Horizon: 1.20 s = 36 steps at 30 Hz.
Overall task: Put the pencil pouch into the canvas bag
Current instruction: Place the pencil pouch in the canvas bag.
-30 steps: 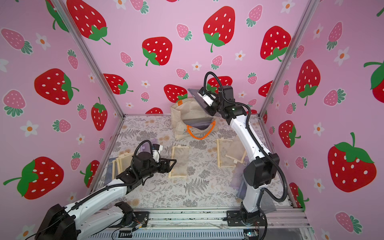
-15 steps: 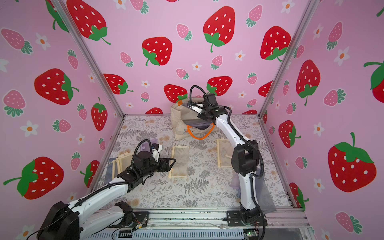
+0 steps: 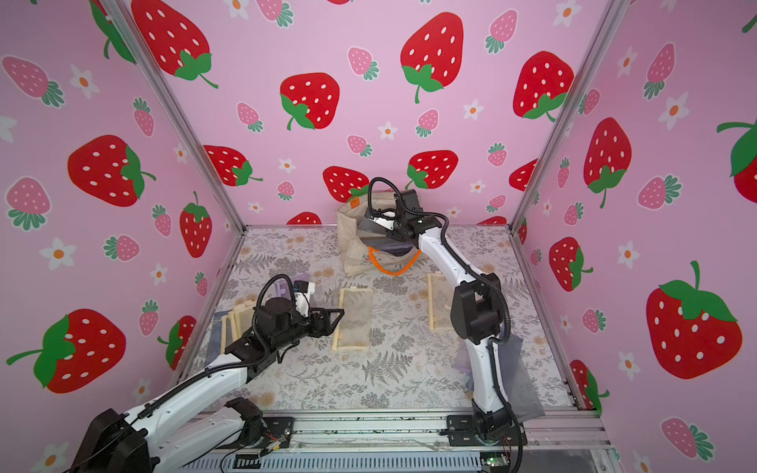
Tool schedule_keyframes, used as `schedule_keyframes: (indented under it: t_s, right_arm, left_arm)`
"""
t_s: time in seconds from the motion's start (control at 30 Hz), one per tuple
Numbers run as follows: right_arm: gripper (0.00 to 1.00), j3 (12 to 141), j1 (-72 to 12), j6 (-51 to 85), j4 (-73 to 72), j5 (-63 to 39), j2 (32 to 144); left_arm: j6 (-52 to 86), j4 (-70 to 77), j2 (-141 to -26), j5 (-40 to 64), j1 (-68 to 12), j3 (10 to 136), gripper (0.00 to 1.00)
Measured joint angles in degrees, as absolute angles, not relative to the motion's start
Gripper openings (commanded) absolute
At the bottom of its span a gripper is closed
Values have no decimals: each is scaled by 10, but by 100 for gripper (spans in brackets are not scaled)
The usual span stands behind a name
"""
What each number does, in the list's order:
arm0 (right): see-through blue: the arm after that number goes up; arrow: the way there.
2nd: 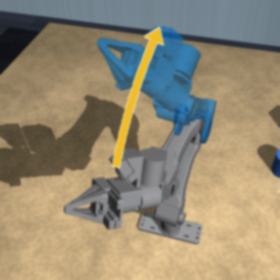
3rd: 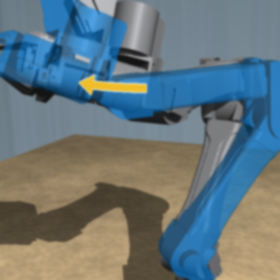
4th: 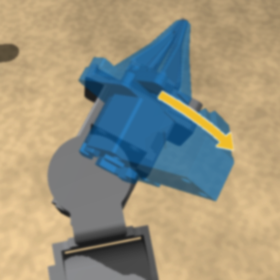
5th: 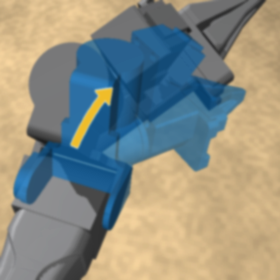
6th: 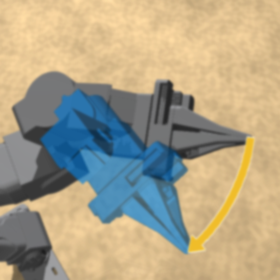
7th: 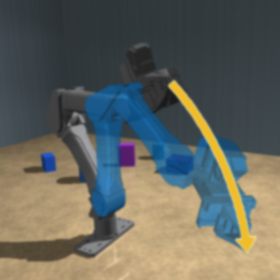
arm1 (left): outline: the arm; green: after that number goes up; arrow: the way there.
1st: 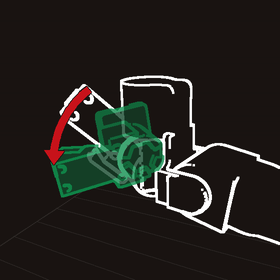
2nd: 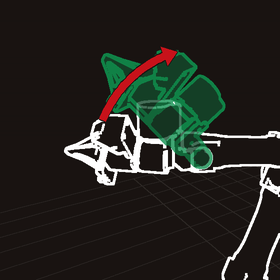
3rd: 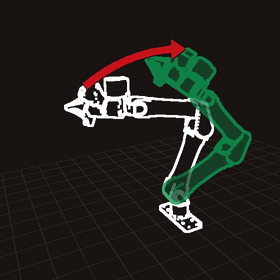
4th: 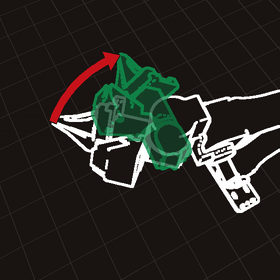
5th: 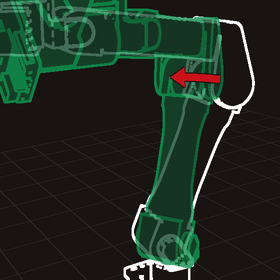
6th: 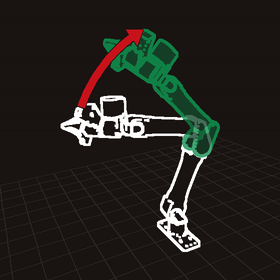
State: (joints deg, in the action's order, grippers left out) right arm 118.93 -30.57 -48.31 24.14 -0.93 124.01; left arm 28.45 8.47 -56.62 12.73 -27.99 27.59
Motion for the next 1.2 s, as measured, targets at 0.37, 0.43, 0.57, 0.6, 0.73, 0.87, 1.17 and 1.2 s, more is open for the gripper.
schedule_keyframes:
  t_s: [0.37,0.43,0.57,0.6,0.73,0.87,1.17,1.2]
  right_arm:
    - [58,1145,-317,-420,245,-57,1175]
    - [65,1149,-318,-386,252,-58,1160]
    - [79,1121,-321,-302,255,-58,1099]
    - [82,1094,-322,-280,255,-62,1070]
    - [87,997,-327,-204,257,-79,959]
    - [90,872,-336,-117,253,-90,857]
    - [94,566,-340,48,236,-132,795]
    - [95,542,-340,63,231,-139,796]
  left_arm:
    - [285,57,-552,123,-279,276,87]
    - [285,45,-552,117,-279,276,87]
    - [283,13,-561,105,-277,282,87]
    - [283,6,-564,102,-277,285,87]
    - [283,-18,-578,96,-276,296,88]
    - [280,-37,-607,96,-274,315,88]
    - [274,-39,-696,107,-260,336,88]
    - [274,-37,-708,110,-259,337,88]
